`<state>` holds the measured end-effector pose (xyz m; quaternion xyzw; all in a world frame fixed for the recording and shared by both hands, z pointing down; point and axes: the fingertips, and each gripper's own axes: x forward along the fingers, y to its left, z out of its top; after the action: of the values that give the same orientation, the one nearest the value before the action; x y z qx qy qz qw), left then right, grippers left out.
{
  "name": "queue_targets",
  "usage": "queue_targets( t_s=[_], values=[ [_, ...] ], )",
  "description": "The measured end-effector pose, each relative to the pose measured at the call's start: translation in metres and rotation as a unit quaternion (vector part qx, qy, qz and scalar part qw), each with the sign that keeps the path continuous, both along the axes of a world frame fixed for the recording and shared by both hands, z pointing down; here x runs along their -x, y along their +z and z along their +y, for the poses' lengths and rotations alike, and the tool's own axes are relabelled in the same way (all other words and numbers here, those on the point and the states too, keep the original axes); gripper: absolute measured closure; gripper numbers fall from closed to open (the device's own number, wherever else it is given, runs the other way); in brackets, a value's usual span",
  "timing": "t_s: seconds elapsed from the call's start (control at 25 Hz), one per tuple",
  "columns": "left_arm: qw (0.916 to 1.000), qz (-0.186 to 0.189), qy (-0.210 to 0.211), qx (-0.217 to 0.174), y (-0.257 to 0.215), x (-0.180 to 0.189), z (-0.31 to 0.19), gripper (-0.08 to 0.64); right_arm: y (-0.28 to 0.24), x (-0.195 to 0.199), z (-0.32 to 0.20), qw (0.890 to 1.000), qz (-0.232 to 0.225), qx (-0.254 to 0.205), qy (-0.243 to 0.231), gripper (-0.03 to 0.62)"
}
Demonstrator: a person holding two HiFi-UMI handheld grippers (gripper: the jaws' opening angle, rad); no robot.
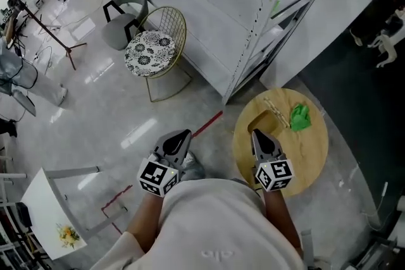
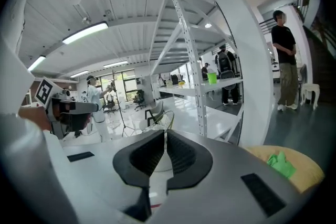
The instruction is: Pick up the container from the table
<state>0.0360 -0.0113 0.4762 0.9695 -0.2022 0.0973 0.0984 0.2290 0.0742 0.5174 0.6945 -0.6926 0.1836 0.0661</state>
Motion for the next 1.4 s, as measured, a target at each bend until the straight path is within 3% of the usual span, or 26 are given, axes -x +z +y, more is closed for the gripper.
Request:
queue_targets(
  t_s=[0.32, 0.68, 1.04, 1.4],
  values=[
    [0.9988, -0.013, 0.044, 0.016, 0.013, 0.021, -0.079, 0.545, 0.043, -0.018, -0.050, 0.992, -0.013, 0.065, 0.107, 0.561],
    [0.9976, -0.046, 0.028, 0.042, 0.032, 0.015, -0.115, 0.545, 0.117, -0.070, -0.053, 0.974, -0.026, 0.153, 0.164, 0.479],
    [0.9945, -0.081, -0.023, 0.062, 0.044, 0.004, -0.129, 0.545, 0.205, -0.139, -0.053, 0.940, -0.081, 0.238, 0.232, 0.419],
    [0.9887, -0.100, -0.078, 0.079, 0.055, 0.024, -0.127, 0.545, 0.263, -0.163, -0.048, 0.903, -0.119, 0.305, 0.279, 0.367]
  ],
)
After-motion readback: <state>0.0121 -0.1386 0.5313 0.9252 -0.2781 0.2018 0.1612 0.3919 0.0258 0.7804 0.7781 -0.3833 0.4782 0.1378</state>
